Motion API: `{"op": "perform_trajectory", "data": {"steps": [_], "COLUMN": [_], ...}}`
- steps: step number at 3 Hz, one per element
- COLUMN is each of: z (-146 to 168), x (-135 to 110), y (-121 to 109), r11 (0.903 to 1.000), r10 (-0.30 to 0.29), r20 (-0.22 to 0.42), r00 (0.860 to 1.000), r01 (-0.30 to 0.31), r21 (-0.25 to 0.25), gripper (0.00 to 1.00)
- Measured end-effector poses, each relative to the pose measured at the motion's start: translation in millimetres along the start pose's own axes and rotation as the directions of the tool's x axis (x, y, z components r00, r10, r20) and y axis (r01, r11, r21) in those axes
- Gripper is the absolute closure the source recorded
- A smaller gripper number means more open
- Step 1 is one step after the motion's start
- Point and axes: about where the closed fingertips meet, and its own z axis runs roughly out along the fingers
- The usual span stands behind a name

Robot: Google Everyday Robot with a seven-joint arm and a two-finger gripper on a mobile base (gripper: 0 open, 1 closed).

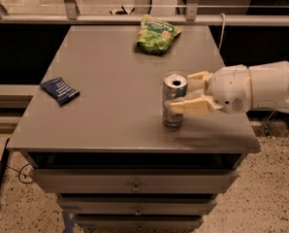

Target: Knock redbull can over

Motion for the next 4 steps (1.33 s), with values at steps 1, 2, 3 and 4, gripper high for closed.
{"op": "perform_trajectory", "data": {"steps": [1,2,3,4], "z": [-12.9,-14.7,4.0,32.0], "x": [-14.1,-33.5,-37.4,-28.5], "y": [-31.0,-56.5,-63.0,-55.7], "r11": [0.9990,0.9917,0.9691,0.9236], "r10": [-0.043,-0.129,-0.242,-0.375], "r20": [-0.067,-0.192,-0.359,-0.492], "r00": [0.997,0.973,0.901,0.786], "r01": [0.043,0.127,0.207,0.273], "r21": [0.011,-0.021,-0.134,-0.269], "gripper": [0.88,1.00,1.00,1.00]}}
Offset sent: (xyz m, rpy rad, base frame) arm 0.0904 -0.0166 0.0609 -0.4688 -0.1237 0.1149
